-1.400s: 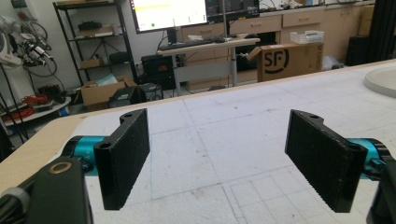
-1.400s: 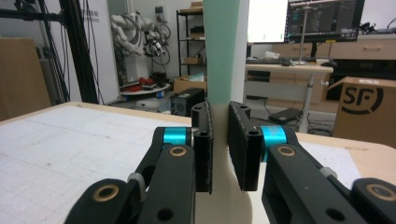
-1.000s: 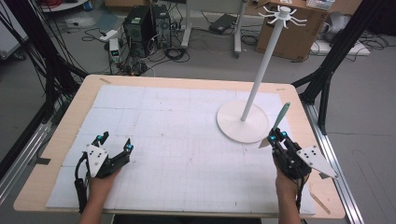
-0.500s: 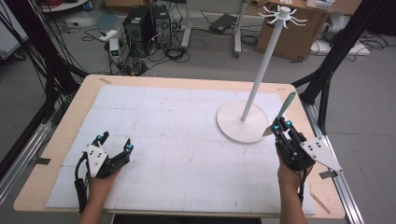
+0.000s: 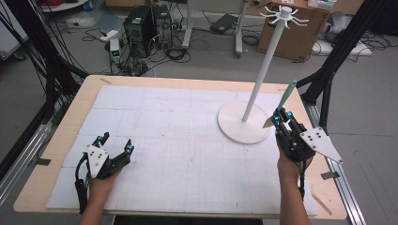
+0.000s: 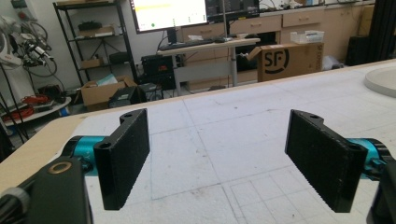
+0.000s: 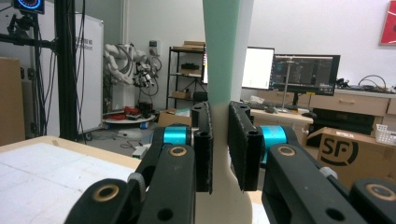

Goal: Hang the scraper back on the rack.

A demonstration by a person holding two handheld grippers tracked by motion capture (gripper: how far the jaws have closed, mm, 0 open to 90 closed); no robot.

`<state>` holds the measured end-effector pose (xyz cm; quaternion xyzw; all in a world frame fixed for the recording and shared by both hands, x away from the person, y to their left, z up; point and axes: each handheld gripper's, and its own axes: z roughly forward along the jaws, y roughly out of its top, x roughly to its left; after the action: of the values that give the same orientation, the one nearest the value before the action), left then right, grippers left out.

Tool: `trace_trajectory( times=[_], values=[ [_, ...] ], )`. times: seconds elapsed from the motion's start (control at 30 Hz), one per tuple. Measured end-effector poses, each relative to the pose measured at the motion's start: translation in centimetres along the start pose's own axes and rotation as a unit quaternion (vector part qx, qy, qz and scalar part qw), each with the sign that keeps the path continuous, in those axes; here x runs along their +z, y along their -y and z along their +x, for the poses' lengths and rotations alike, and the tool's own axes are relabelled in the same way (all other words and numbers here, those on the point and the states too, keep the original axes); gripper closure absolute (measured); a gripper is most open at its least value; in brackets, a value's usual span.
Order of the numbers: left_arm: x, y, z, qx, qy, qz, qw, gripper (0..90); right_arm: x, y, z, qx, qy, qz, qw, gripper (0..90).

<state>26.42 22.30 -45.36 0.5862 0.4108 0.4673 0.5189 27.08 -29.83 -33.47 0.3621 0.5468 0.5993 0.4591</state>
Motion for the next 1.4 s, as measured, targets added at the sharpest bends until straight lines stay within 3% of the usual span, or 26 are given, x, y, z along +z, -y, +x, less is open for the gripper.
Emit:
trace_trajectory(
  times=[0.97,1.4],
  values=[
    [0.0,0.0,0.0,0.001,0.001,0.000,1.0000,22.4,4.7,-3.5,-0.8,-0.003,0.010,0.011,0.9999,80.9],
    [0.0,0.0,0.0,0.002,0.001,0.000,1.0000,22.4,6.0,-4.6,-1.0,-0.004,0.012,0.003,0.9999,80.9]
  ],
)
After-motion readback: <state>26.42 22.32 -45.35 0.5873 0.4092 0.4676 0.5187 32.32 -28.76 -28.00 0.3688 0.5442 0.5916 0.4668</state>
